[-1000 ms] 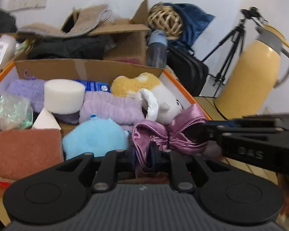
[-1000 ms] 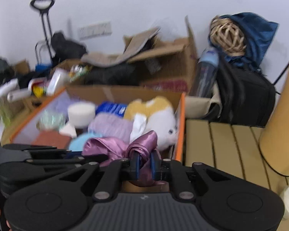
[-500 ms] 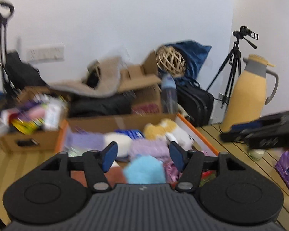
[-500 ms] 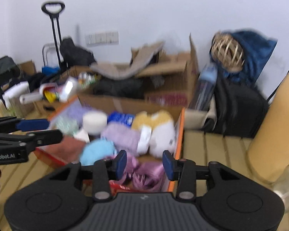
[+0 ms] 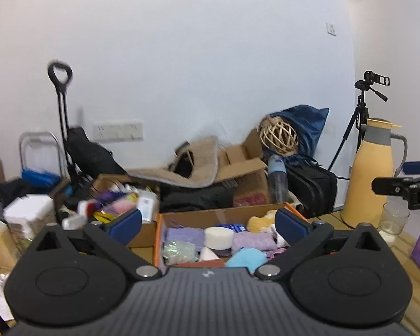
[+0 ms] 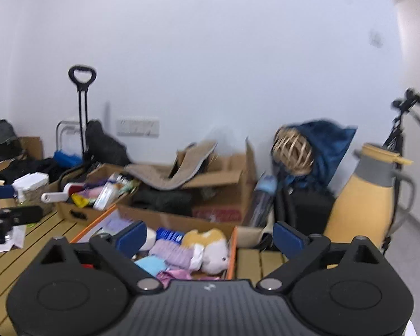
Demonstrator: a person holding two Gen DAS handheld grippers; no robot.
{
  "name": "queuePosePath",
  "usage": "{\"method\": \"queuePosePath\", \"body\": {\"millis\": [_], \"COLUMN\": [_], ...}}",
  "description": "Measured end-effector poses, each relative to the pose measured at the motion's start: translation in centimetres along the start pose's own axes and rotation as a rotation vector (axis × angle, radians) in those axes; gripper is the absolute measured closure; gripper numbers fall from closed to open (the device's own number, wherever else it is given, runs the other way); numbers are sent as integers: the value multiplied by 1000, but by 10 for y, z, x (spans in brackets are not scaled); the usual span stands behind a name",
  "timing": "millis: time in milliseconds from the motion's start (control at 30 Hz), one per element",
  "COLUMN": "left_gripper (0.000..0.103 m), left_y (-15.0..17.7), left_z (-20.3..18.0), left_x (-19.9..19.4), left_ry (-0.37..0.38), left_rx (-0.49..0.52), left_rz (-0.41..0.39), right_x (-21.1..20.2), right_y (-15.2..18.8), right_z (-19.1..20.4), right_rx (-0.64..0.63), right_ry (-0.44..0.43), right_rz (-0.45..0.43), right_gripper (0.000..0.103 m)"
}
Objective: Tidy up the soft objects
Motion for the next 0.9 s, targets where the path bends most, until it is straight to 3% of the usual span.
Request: {"method": "queuePosePath", "body": {"millis": [100,367,467,567,667,800,900], "left_gripper": [0,0,0,0,0,0,0], "left_y": [10,17,29,55,90,133,160], "left_z": [-6,-12,-13,-21,-32,-54,-60], "left_x": [-18,-60,-78,-113,-148,-205,-247], "left_ry": [5,9,-22,-33,-62,-29,-121], "left_rx": [-2,-42,-51,-32,-8,4,10], "left_rz": [-9,-63,-71,-107,-85,-88,-107], "right_x": [-20,-66,-81,-101,-139,-196,-228], "right_y": [13,26,36,57,88,137,174], "right_z": [0,7,9,5,5,11,17], "right_rx": [47,60,53,58,78,76,36], "right_ry": [15,5,-1,19,-1,-16,-30], "right_rz": [-67,-99,-101,-90,-99,-116,-95], "right_gripper": [0,0,0,0,0,0,0]}}
Point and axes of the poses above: each gripper's, at about its wrist camera, not at the fingertips, and x roughly the way its jaws point, z to its left, y to its underside, the point moved 8 cm from there along x, roughly the way its jaws point, and after that the axes turned 10 degrees about y, right-handed, at the moved point
